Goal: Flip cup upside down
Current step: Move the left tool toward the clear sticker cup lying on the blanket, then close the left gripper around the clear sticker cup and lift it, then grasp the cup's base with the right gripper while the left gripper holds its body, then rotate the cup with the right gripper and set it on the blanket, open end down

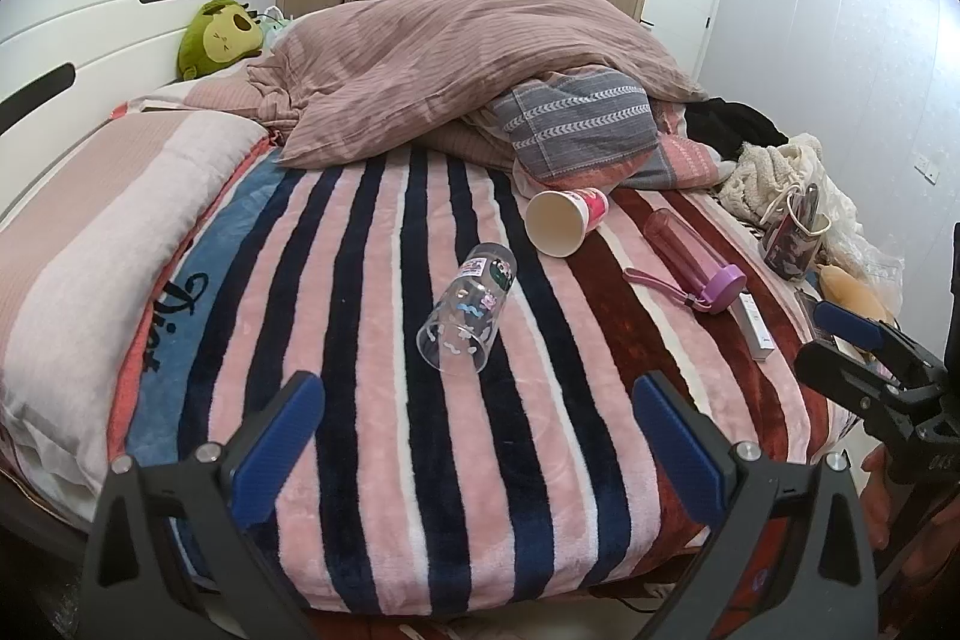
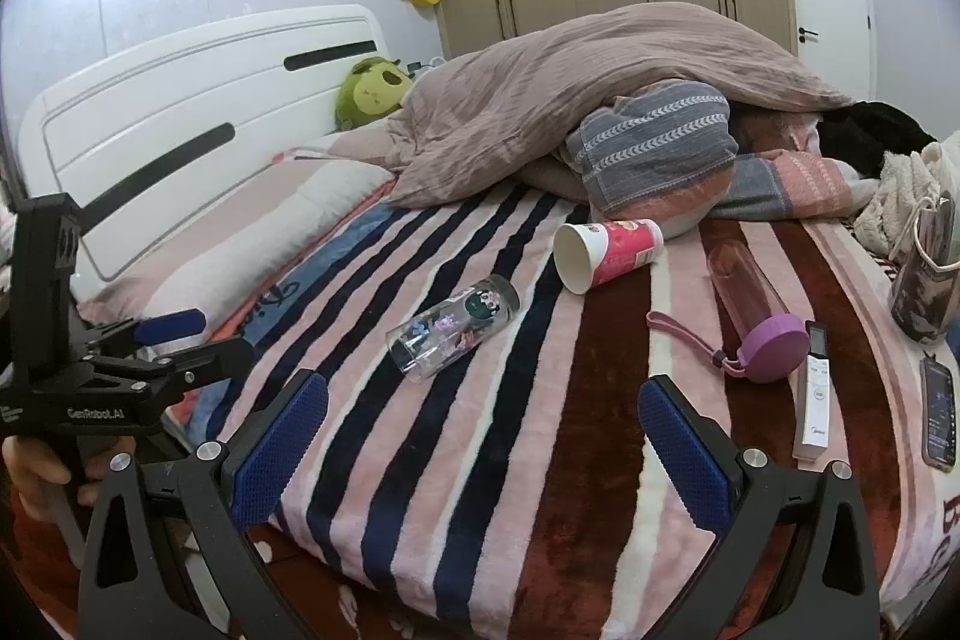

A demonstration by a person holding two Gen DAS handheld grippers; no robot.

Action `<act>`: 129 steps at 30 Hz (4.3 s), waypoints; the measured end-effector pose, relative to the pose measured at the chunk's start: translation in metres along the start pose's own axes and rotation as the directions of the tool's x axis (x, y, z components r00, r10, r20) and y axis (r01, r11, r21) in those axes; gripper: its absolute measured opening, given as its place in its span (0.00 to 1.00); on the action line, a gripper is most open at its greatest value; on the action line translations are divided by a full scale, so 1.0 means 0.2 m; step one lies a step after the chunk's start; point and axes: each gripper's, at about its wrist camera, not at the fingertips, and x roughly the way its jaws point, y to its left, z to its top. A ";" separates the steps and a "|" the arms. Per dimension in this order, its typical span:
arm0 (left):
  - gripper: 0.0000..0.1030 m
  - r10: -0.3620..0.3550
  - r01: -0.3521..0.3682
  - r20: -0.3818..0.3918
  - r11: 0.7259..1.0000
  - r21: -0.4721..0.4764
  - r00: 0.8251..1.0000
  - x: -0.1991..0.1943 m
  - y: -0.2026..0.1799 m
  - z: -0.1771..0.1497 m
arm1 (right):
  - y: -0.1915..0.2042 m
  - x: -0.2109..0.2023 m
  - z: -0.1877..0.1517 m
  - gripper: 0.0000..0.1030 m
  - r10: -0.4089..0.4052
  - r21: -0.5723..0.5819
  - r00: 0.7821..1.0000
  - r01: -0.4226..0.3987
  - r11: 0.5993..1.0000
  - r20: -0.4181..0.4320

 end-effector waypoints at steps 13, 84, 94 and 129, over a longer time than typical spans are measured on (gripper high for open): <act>0.99 0.004 -0.004 -0.005 1.000 0.001 1.000 0.01 0.00 -0.01 | 0.00 -0.01 -0.01 1.00 -0.020 -0.008 1.000 0.021 1.000 0.010; 0.56 -0.241 0.221 -0.234 0.969 -0.109 0.942 0.75 0.22 -0.34 | 0.03 1.54 -0.16 0.73 0.604 0.605 0.659 -0.275 0.748 -0.448; 0.56 -0.322 0.317 -0.165 0.947 -0.055 0.932 0.77 0.17 -0.26 | 0.05 1.35 -0.05 0.61 0.445 0.441 0.806 -0.261 0.859 -0.390; 0.77 -0.401 0.417 -0.177 0.906 0.065 0.899 0.84 -0.03 -0.19 | 0.13 0.71 -0.06 0.55 0.174 -0.240 0.979 -0.195 0.951 -0.109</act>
